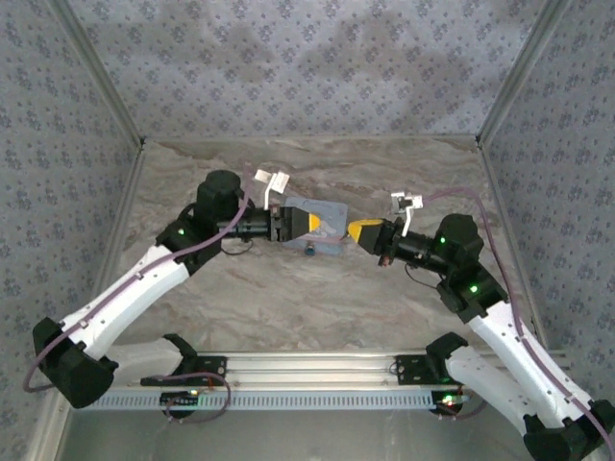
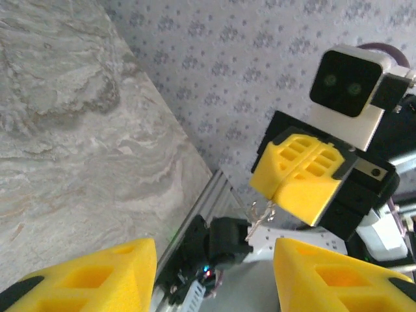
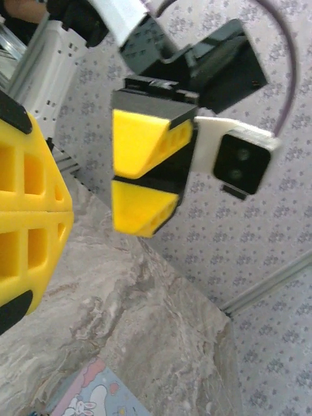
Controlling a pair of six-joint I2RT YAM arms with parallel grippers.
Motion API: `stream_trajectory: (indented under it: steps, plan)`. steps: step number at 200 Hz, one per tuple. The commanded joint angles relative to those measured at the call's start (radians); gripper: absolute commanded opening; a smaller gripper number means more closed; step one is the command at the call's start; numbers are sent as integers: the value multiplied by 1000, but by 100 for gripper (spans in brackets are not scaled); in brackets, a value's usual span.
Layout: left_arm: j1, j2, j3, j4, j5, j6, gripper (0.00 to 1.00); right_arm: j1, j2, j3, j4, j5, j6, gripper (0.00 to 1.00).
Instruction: Unlock the padlock with the key
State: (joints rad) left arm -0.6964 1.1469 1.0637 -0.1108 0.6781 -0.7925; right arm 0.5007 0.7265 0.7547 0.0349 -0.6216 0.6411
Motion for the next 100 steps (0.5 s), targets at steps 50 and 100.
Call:
stream_trajectory:
  steps: [50, 100]
  plan:
    - [-105, -22, -135, 446, -144, -131, 60, 38, -13, -28, 148, 90, 86, 0]
    - [-122, 11, -146, 588, -137, -177, 51, 56, -21, -81, 251, 144, 140, 0]
